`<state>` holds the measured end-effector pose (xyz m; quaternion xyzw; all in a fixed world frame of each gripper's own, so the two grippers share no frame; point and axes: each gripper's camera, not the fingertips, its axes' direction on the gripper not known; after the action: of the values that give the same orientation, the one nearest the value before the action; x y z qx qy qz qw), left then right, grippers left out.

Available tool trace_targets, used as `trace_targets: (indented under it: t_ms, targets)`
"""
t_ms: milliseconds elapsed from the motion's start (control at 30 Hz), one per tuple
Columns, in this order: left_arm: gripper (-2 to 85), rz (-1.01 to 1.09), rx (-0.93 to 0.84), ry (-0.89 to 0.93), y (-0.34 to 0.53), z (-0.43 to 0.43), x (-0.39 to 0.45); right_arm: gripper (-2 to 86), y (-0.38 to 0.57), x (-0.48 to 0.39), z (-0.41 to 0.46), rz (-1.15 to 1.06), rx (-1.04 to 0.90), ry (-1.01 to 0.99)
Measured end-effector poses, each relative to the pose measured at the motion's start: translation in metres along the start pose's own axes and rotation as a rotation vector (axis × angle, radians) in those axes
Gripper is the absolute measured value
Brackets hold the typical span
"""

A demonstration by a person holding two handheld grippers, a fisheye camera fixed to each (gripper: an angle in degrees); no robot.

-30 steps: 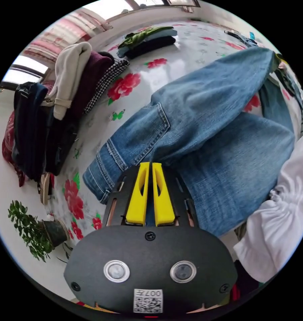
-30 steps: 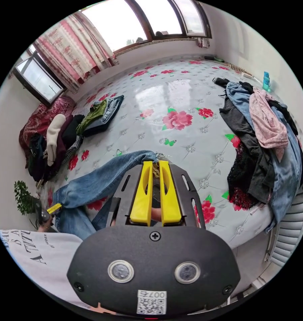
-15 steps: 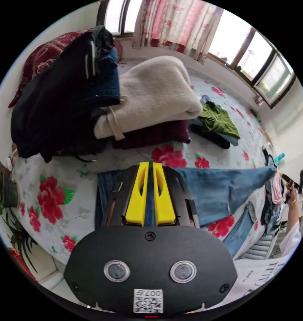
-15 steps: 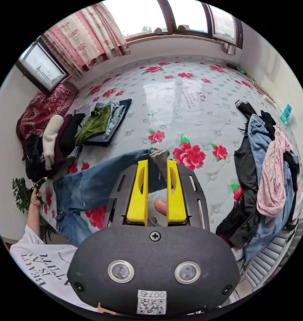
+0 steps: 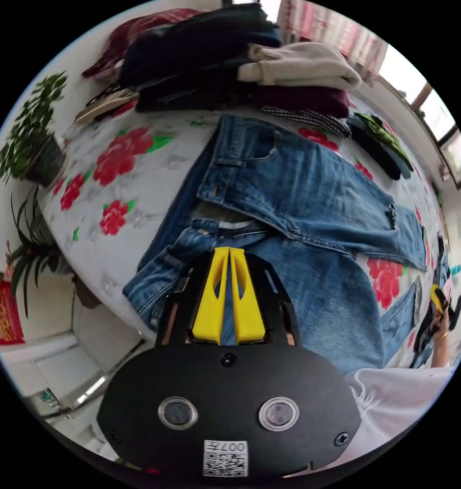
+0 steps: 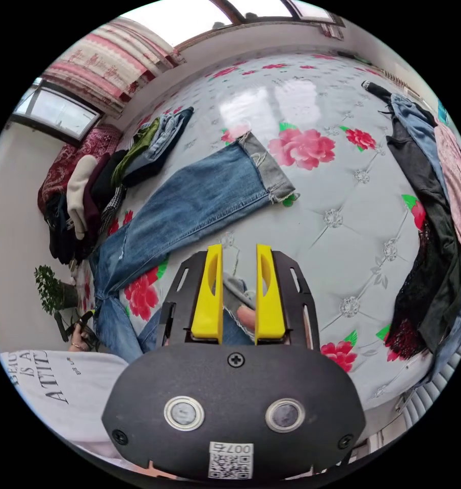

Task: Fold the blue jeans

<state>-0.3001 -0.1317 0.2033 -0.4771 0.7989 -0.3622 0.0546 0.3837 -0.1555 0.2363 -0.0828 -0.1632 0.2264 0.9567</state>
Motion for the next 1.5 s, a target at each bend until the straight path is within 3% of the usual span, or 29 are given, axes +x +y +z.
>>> trace_targets:
  t_ms: [267,433,533,700,900,1067,1167,1300,1400,1500]
  targets:
    - [5.4,-0.276,0.041,-0.145,0.03,-0.022,-0.063,9.5,0.057,0.005,-0.005,-0.078,-0.122,0.149]
    - [8.4,-0.243,-0.027,-0.098,0.03,0.004,-0.06,7.3,0.077,0.014,0.009,-0.056,-0.192,0.151]
    - [8.0,-0.191,-0.048,-0.169,0.025,0.018,-0.045,3.3,0.09,0.016,0.017,0.046,-0.177,0.154]
    - [6.0,-0.126,-0.01,-0.211,0.027,0.019,-0.028,0.5,0.144,0.03,-0.058,0.217,0.164,-0.126]
    - [6.2,-0.105,0.041,-0.165,0.036,0.014,-0.032,0.2,0.246,0.004,-0.215,0.276,0.638,-0.253]
    - [6.3,-0.123,0.025,-0.138,0.033,0.011,-0.033,0.7,0.267,-0.02,-0.253,0.359,0.752,-0.324]
    - [6.2,-0.162,0.047,-0.121,0.036,0.009,-0.035,2.0,0.223,-0.02,-0.229,0.367,0.707,-0.156]
    - [6.0,-0.202,0.045,-0.091,0.039,0.003,-0.041,3.7,0.149,0.001,-0.167,0.251,0.417,0.129]
    - [3.2,-0.264,0.035,-0.048,0.048,-0.01,-0.051,4.5,0.15,0.018,-0.147,0.166,0.324,0.097]
    - [0.0,-0.307,0.042,-0.03,0.064,-0.022,-0.059,5.3,0.165,0.052,-0.127,0.23,0.263,0.046]
